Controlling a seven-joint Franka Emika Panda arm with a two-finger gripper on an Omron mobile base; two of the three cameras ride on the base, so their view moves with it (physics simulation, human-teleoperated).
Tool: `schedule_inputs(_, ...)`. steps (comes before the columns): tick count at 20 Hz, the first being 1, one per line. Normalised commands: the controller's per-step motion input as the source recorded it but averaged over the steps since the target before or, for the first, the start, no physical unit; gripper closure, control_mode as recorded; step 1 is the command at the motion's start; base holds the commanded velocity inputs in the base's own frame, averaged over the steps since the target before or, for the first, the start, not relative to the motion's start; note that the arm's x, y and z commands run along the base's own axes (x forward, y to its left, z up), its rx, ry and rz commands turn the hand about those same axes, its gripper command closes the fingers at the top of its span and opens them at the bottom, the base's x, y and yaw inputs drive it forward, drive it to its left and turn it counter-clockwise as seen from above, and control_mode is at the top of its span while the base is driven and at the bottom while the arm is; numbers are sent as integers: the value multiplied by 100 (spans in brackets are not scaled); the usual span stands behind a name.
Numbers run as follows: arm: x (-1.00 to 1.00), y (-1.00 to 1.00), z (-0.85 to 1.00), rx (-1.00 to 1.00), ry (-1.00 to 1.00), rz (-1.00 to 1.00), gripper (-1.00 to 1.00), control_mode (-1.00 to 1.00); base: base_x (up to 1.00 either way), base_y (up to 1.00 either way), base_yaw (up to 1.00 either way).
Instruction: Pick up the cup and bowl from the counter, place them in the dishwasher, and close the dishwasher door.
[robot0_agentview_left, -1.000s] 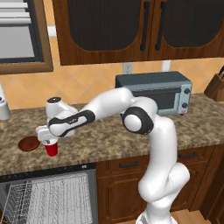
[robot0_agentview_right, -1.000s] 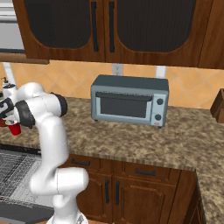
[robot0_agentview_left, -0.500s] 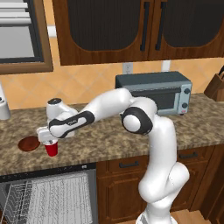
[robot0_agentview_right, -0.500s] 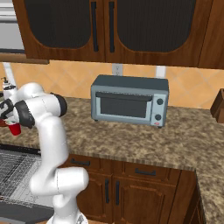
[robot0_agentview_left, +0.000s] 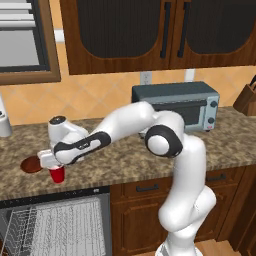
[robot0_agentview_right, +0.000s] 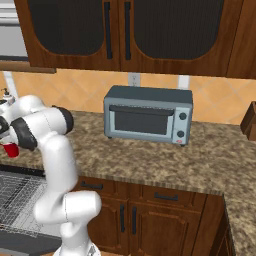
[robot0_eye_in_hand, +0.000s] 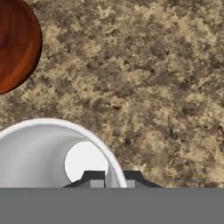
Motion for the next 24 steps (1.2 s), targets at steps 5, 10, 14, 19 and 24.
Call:
schedule_inputs(5,-100,-1,-4,-2,-19,-9,100,-100,0,0,0)
schedule_inputs(10,-100,24,-27,-20,-2,0,100,-100,0,0,0)
schedule_inputs(14,-74,57,-26,-21,1,0,100,-100,0,0,0)
schedule_inputs(19,-19,37,-53,-25,-1,-4,100,-100,0,0,0)
schedule_inputs(24,-5,27,-69,-21,0,-2,100,-100,0,0,0)
